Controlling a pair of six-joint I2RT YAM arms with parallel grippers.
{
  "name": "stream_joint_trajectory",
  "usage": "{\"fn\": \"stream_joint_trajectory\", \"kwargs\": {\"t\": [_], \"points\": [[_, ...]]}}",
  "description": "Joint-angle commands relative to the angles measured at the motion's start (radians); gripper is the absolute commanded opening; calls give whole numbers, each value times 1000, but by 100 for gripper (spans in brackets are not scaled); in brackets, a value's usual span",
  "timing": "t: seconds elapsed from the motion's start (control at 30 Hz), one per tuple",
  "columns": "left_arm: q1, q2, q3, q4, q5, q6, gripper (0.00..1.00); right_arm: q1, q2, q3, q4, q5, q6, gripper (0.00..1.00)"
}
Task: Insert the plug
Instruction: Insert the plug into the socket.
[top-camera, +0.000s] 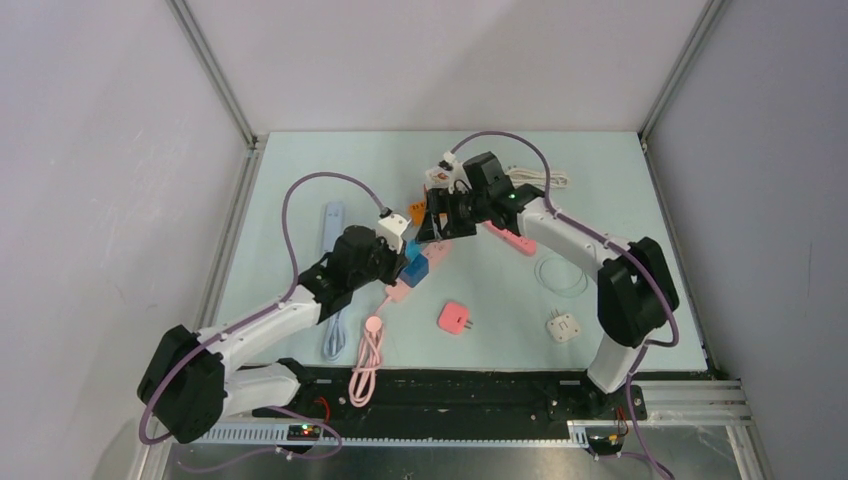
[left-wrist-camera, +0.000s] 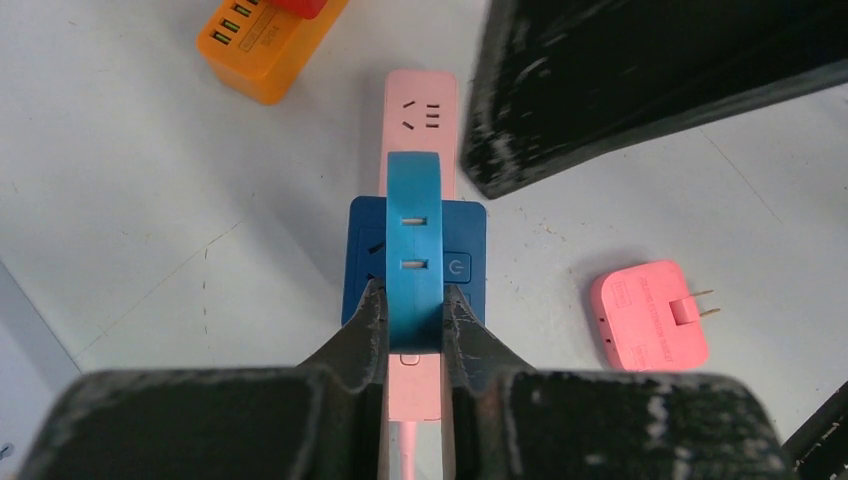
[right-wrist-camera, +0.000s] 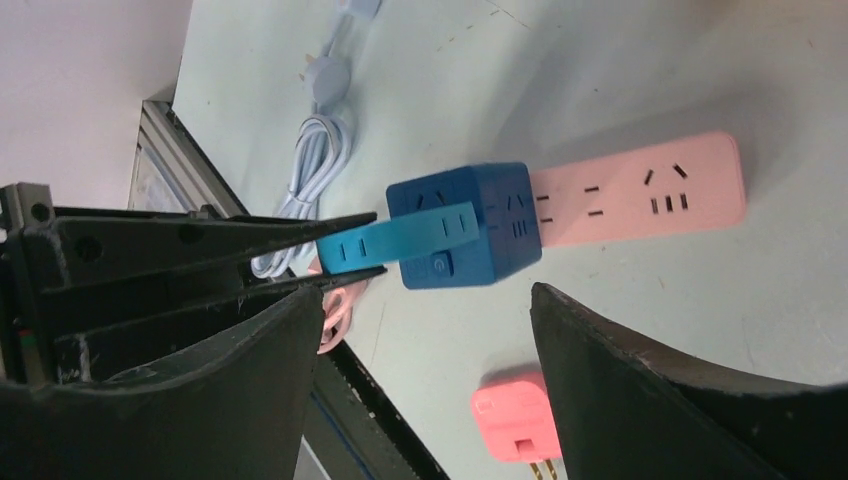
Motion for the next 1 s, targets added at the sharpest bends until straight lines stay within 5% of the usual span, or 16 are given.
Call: {"fn": "stream_joint_trajectory", "kwargs": {"t": [0.0,0.5,0.77,0.97], "points": [[-27,28,-64,-65,-17,-53,0,29,64,76,67,7,-37,79],[-29,24,-76,-53,-31,-61,0,81,145,102,-83,179,-84,70],[-27,-49,-23,-56,-69,-47,56,40,108,226,-89,90,-15,73],[-26,-68,192,-122,-39,-51,93,-6,73,329,-49,-19,84,80]]}}
